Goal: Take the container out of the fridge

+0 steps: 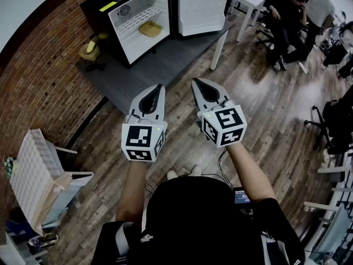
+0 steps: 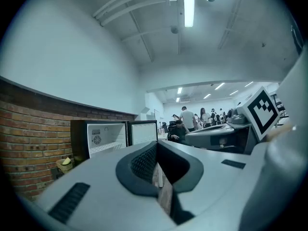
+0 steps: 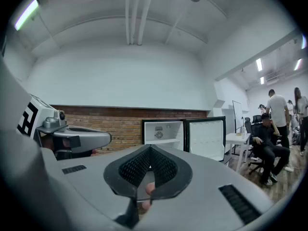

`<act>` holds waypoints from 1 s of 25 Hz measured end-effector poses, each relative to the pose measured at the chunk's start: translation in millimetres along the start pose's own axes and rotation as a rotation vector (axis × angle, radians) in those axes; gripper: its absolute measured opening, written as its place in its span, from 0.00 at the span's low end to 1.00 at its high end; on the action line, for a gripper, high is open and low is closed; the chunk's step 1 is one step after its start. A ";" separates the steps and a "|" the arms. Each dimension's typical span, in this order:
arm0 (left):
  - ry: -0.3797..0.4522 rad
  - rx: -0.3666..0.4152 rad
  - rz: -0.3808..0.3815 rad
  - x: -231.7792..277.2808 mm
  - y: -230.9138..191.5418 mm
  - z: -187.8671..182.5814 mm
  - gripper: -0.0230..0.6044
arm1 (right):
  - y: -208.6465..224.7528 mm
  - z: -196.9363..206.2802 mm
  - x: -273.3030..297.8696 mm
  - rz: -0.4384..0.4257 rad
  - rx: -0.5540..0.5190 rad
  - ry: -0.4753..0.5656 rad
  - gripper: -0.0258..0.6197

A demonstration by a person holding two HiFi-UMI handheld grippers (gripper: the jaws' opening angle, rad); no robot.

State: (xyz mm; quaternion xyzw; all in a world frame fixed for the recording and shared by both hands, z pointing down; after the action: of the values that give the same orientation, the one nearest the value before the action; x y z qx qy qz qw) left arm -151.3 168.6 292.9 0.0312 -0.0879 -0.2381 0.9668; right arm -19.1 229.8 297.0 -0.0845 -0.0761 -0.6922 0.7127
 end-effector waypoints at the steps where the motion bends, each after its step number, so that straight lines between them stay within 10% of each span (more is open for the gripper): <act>1: 0.000 0.002 -0.004 1.0 3.4 -1.0 0.06 | 2.6 0.4 -2.3 0.000 -0.001 -0.002 0.10; 25: -0.040 -0.002 -0.103 47.5 47.2 1.8 0.06 | 67.6 26.6 0.4 -0.136 -0.021 -0.036 0.10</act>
State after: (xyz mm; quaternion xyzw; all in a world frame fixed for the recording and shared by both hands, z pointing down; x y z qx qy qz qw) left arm -88.8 188.2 306.9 0.0300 -0.1051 -0.2883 0.9513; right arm 48.8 237.3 322.0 -0.0992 -0.0870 -0.7382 0.6615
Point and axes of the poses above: the fingertips, and each gripper's own axes: x forward along the fingers, y to its right, z out of its underside, the point moved 5 cm from there along -x, backward along the fingers, and after that the axes turned 9 degrees about -y, right-handed, at the moved point
